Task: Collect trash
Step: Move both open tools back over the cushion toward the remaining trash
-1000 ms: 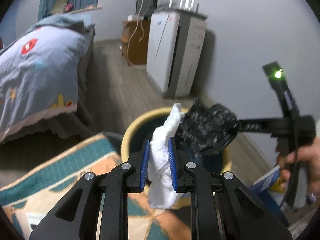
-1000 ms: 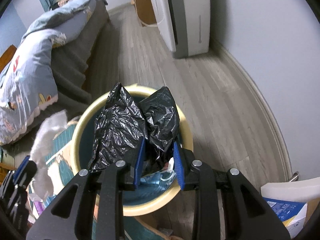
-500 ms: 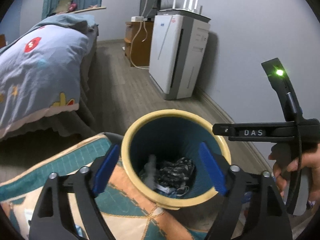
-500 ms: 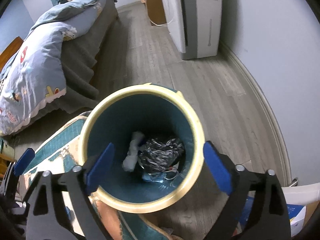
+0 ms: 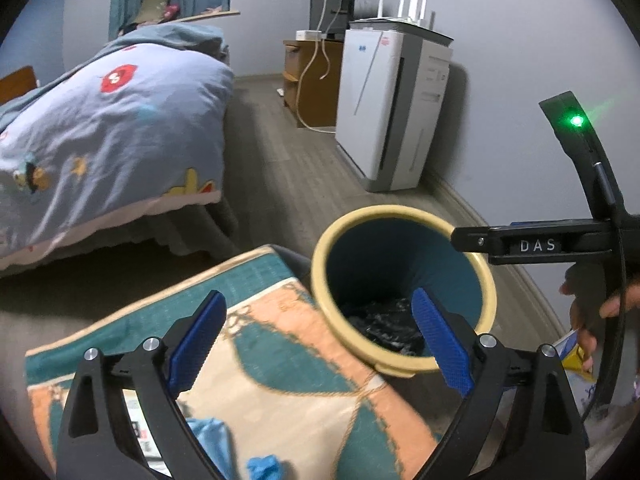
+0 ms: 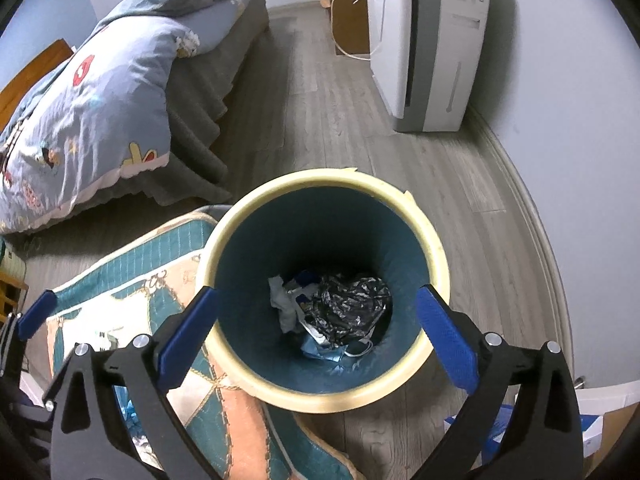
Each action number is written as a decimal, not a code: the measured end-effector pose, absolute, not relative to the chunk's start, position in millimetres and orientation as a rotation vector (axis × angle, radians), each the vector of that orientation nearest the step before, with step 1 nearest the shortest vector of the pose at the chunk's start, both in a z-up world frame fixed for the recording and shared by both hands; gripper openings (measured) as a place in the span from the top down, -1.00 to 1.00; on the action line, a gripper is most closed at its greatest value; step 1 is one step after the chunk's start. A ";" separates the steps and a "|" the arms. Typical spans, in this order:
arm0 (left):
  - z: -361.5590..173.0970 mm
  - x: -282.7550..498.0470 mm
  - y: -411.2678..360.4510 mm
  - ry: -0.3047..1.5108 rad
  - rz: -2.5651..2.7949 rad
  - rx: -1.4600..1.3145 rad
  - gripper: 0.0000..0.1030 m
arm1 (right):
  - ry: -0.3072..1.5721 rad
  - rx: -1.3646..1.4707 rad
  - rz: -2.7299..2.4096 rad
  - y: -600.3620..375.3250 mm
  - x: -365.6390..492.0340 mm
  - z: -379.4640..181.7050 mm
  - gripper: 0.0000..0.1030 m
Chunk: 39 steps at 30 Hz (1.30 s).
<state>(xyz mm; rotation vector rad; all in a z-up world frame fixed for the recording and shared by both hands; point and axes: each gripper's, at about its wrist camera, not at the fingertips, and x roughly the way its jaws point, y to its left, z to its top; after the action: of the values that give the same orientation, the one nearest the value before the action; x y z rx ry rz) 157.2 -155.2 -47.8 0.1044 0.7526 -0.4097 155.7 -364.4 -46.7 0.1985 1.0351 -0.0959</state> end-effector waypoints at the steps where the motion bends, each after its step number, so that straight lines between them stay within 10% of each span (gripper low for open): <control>1: -47.3 155.6 -151.7 0.752 -0.405 0.111 -0.81 | 1.035 0.190 -0.093 -361.3 155.3 -44.5 -0.89; 39: -27.3 39.8 63.6 0.799 -0.044 0.026 -0.82 | 1.008 0.130 0.082 -198.3 79.3 -20.4 -0.89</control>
<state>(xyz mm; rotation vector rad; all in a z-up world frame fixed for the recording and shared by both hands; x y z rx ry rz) 39.8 63.6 -27.3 0.0264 0.7987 -0.0435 79.3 -198.3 -20.4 0.1298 1.0079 0.0816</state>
